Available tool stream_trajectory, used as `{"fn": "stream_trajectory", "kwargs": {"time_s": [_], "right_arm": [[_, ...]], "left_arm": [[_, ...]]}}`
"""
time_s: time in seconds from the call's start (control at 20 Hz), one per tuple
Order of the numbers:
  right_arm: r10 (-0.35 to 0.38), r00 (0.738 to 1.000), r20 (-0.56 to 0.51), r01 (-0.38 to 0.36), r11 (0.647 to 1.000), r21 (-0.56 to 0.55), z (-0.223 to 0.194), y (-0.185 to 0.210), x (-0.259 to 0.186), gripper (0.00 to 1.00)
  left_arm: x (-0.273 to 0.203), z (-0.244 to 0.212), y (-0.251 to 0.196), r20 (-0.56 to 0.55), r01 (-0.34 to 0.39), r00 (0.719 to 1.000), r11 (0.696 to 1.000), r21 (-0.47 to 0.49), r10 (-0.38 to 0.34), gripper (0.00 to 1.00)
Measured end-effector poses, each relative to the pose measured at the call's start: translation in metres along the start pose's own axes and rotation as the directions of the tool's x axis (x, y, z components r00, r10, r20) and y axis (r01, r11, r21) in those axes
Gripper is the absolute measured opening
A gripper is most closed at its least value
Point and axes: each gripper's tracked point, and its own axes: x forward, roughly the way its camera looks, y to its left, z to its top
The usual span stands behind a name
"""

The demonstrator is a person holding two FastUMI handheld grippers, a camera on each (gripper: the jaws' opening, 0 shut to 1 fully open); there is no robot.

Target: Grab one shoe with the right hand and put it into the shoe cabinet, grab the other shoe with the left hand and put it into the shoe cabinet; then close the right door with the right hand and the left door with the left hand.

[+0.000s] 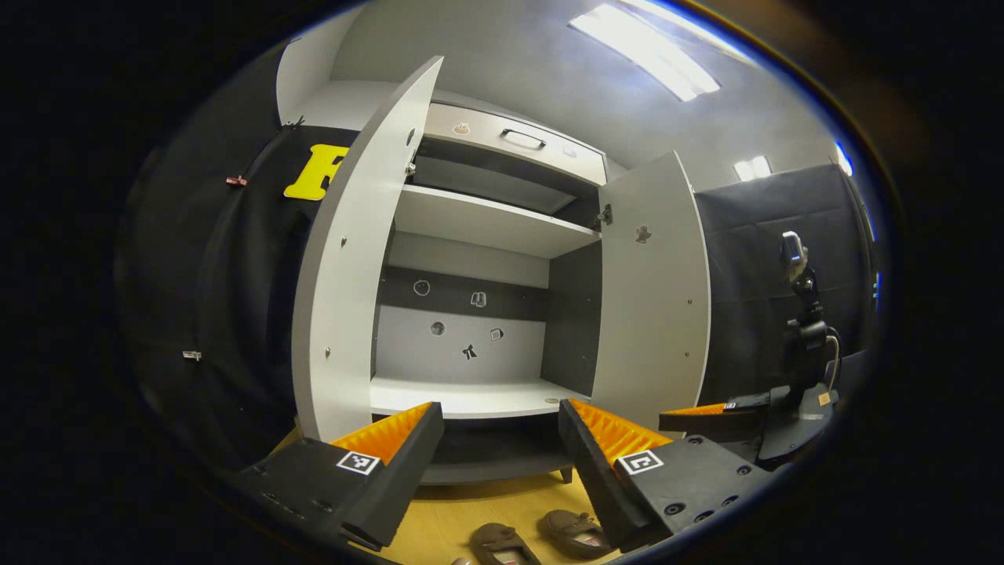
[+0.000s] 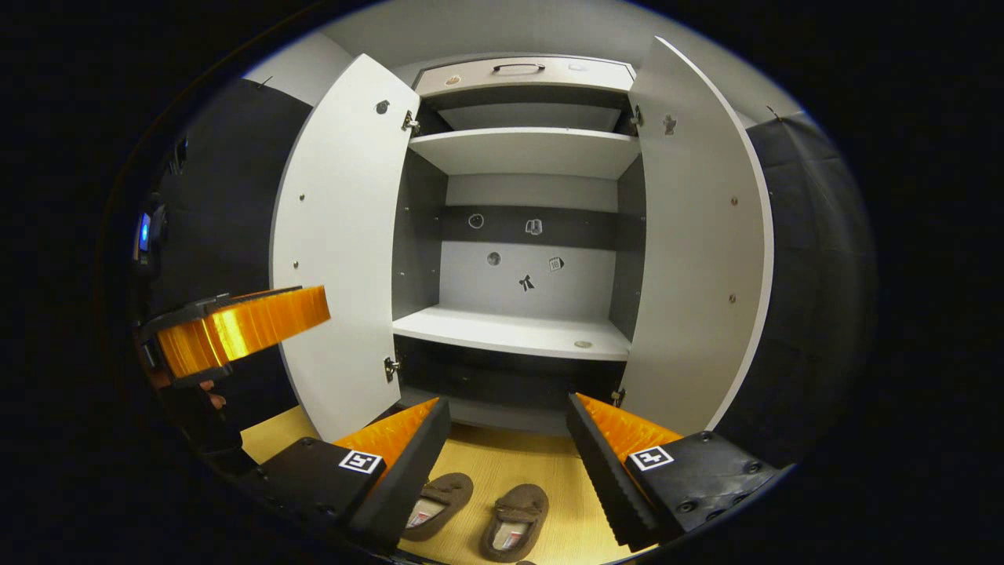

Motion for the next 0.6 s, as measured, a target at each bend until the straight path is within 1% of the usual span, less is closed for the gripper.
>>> {"fn": "stream_trajectory", "kwargs": {"time_s": [0.15, 0.25, 0.4, 0.55, 0.6], "right_arm": [[-0.027, 0.996, -0.084, 0.029, 1.0, 0.013, -0.04, 0.004, 0.002, 0.98], [-0.046, 0.988, -0.146, 0.05, 0.998, 0.024, -0.072, 0.009, 0.002, 0.98], [-0.061, 0.966, -0.252, 0.072, 0.997, 0.032, -0.131, 0.019, 0.0, 0.98], [-0.046, 0.938, -0.343, 0.073, 0.995, 0.066, -0.186, 0.028, 0.005, 0.97], [-0.036, 0.929, -0.369, 0.073, 0.994, 0.087, -0.204, 0.03, 0.011, 0.93]], "left_arm": [[0.002, -0.005, 0.012, 0.009, 0.002, 1.0, 1.0, -0.012, -0.002, 0.94], [0.007, -0.012, 0.021, 0.005, 0.005, 1.0, 1.0, -0.026, -0.005, 0.94], [0.013, -0.024, 0.036, 0.001, -0.008, 1.0, 0.999, -0.044, 0.008, 0.94], [0.023, -0.038, 0.047, -0.02, -0.031, 0.999, 0.999, -0.034, 0.03, 0.94], [0.026, -0.041, 0.049, -0.016, -0.034, 0.999, 0.999, -0.028, 0.034, 0.94]]}}
